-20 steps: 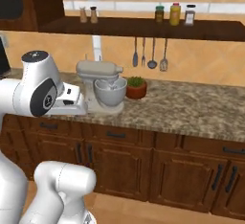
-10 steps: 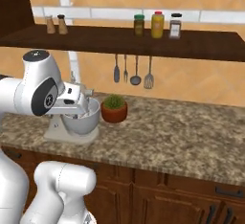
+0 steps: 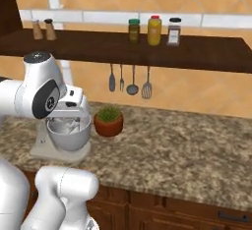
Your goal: Navigate to the shelves.
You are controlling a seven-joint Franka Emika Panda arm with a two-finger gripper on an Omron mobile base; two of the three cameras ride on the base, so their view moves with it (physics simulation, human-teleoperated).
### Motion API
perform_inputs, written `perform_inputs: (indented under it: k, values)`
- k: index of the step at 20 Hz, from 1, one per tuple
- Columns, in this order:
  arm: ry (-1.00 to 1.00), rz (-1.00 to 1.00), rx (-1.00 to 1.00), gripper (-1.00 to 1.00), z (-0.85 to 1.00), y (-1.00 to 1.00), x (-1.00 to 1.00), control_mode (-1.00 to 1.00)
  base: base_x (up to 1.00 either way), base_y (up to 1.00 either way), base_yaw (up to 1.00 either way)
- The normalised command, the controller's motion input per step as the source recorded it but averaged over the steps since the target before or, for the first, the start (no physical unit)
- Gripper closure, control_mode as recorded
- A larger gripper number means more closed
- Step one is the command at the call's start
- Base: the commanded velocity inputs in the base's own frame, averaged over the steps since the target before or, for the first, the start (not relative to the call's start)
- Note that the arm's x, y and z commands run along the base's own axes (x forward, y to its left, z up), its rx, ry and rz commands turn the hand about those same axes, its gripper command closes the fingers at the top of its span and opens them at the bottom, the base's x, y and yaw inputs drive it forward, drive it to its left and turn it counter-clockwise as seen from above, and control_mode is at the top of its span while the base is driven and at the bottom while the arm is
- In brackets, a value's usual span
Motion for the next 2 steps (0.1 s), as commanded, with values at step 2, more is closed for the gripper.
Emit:
perform_inputs:
  k: [2]
  values:
    - [0.0, 0.0, 0.0, -1.0, 0.0, 0.0, 0.0, 1.0, 0.21, -0.15, 0.0]
